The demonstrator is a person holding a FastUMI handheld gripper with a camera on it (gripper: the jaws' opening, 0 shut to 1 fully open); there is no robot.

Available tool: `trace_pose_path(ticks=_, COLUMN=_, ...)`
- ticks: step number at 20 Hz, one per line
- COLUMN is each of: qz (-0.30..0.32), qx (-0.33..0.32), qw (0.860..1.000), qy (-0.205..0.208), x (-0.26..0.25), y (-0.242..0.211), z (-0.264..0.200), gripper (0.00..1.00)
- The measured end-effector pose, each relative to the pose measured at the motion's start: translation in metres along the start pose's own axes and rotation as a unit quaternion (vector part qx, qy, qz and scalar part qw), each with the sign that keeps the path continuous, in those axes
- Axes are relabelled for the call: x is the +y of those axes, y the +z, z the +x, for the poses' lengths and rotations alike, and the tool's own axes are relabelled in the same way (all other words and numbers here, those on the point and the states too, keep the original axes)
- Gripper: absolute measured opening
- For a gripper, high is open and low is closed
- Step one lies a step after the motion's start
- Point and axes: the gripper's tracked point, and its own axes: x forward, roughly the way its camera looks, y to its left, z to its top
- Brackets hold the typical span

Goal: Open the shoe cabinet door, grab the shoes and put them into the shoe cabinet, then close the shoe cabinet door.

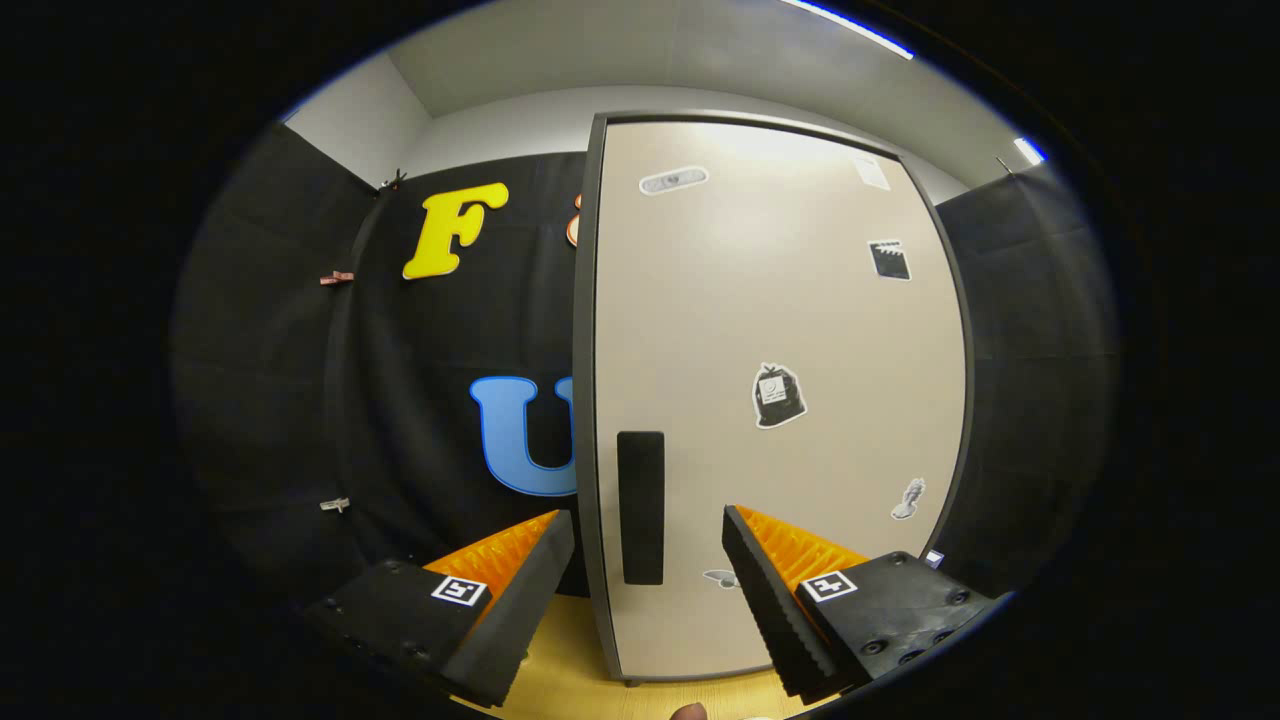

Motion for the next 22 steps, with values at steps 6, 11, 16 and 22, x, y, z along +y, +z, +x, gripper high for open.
trace_pose_path(ticks=6, qz=0.002, qx=0.015, qw=1.000, qy=-0.018, x=-0.004, y=-0.021, z=0.046, gripper=0.91)
trace_pose_path(ticks=11, qz=-0.010, qx=0.020, qw=1.000, qy=-0.016, x=0.004, y=-0.028, z=0.061, gripper=0.59)
trace_pose_path(ticks=16, qz=-0.008, qx=0.025, qw=0.999, qy=-0.027, x=0.001, y=-0.028, z=0.062, gripper=0.33)
trace_pose_path(ticks=22, qz=-0.002, qx=0.035, qw=0.999, qy=-0.009, x=0.002, y=-0.026, z=0.052, gripper=0.16)
